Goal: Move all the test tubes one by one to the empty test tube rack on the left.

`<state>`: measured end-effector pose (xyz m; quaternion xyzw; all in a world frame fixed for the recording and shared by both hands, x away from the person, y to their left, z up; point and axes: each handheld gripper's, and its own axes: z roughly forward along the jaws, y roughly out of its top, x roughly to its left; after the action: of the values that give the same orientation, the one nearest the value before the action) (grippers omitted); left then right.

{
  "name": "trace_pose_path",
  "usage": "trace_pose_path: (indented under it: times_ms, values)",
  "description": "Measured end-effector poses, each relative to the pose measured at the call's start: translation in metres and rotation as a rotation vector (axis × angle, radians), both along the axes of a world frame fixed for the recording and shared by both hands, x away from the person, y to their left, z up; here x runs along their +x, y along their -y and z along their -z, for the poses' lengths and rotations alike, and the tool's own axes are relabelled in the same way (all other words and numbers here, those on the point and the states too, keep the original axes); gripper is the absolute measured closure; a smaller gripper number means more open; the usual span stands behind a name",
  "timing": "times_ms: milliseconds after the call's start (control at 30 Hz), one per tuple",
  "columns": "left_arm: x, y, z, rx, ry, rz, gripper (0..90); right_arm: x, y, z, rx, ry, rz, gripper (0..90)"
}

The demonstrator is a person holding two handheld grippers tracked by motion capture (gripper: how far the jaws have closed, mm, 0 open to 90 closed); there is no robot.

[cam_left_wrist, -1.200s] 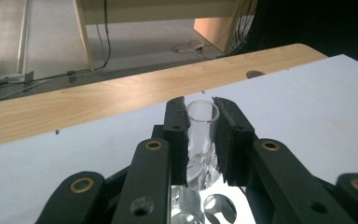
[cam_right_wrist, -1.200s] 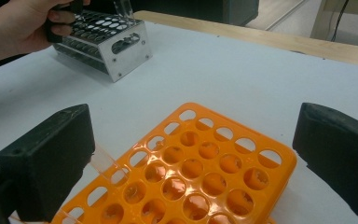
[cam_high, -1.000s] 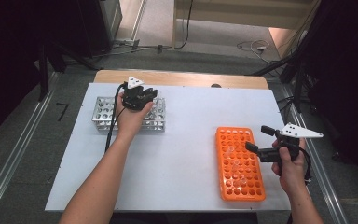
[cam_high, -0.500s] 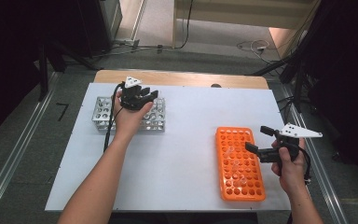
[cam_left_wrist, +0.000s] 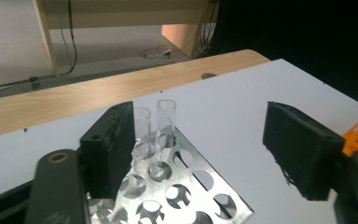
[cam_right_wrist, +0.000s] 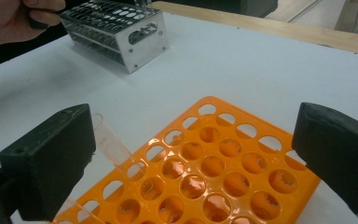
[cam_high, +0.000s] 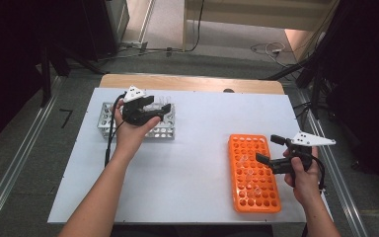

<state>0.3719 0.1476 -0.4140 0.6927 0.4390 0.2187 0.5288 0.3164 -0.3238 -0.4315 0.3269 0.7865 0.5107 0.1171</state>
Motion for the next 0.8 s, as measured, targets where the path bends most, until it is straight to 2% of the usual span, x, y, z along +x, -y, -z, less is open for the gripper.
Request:
trace_pose_path:
  times_ms: [167, 367, 433, 700, 800]
  values:
    - [-0.018, -0.001, -0.002, -0.018, 0.016, 0.03, 14.7, 0.001, -0.001, 0.003, 0.004, -0.013, -0.024, 0.0]
    - [-0.039, 0.001, -0.001, -0.029, 0.015, 0.069, 8.6, 0.004, -0.004, 0.007, 0.006, -0.037, -0.068, 0.0]
    - [-0.047, 0.002, 0.0, -0.033, 0.02, 0.073, 6.7, 0.004, -0.005, 0.008, 0.008, -0.04, -0.068, 4.9]
    - [-0.072, 0.007, 0.002, -0.041, 0.024, 0.134, 0.0, 0.006, -0.008, 0.013, -0.002, -0.069, -0.118, 5.7]
    - [-0.08, 0.009, 0.002, -0.046, 0.031, 0.157, 0.0, 0.006, -0.009, 0.016, -0.018, -0.077, -0.114, 16.8]
